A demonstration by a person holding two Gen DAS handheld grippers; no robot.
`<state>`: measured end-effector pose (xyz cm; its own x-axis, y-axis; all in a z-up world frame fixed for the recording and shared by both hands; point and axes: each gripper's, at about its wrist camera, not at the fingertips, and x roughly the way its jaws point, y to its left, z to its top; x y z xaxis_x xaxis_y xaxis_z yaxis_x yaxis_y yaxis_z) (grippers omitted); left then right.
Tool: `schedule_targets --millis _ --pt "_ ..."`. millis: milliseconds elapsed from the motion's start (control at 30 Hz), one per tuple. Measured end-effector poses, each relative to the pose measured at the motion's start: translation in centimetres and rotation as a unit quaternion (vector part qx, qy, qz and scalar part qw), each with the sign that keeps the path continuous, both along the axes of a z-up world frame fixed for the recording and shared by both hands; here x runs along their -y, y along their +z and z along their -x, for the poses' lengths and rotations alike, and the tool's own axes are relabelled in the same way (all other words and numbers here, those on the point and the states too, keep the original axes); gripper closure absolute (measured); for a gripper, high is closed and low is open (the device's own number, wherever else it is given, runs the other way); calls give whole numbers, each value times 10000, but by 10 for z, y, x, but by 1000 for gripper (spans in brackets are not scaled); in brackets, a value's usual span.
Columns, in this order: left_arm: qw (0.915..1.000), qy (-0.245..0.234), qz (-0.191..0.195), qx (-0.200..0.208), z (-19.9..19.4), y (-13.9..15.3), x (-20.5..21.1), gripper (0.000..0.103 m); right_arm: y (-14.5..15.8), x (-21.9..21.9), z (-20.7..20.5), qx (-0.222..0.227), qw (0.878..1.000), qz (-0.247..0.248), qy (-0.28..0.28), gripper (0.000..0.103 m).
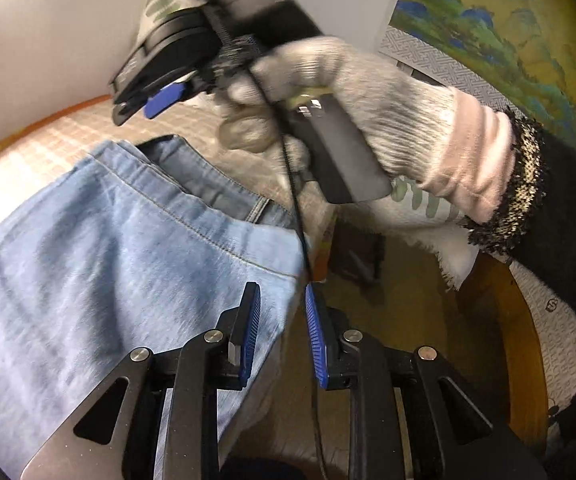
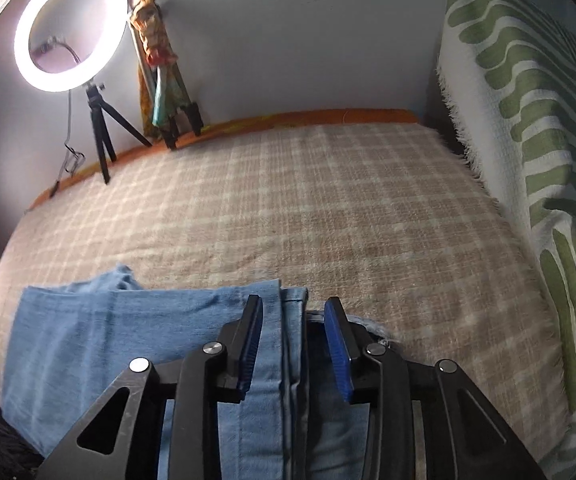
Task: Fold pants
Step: 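Open both tools and release the folded jeans onto the bed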
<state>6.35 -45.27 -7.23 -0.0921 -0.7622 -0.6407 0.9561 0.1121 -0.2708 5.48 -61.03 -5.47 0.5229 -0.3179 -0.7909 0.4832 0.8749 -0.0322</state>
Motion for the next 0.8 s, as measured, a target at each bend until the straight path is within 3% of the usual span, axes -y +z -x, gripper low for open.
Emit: schedule_targets --millis 267,633,800 --pt "9994 158 95 302 5 14 -18 76 17 -45 19 284 9991 -75 293 62" --pt "9965 577 134 596 0 29 -66 67 -5 -103 31 429 9970 -461 449 62" --pt "9919 1095 136 628 -15 25 -113 60 -8 -136 24 487 9951 -425 745 60"
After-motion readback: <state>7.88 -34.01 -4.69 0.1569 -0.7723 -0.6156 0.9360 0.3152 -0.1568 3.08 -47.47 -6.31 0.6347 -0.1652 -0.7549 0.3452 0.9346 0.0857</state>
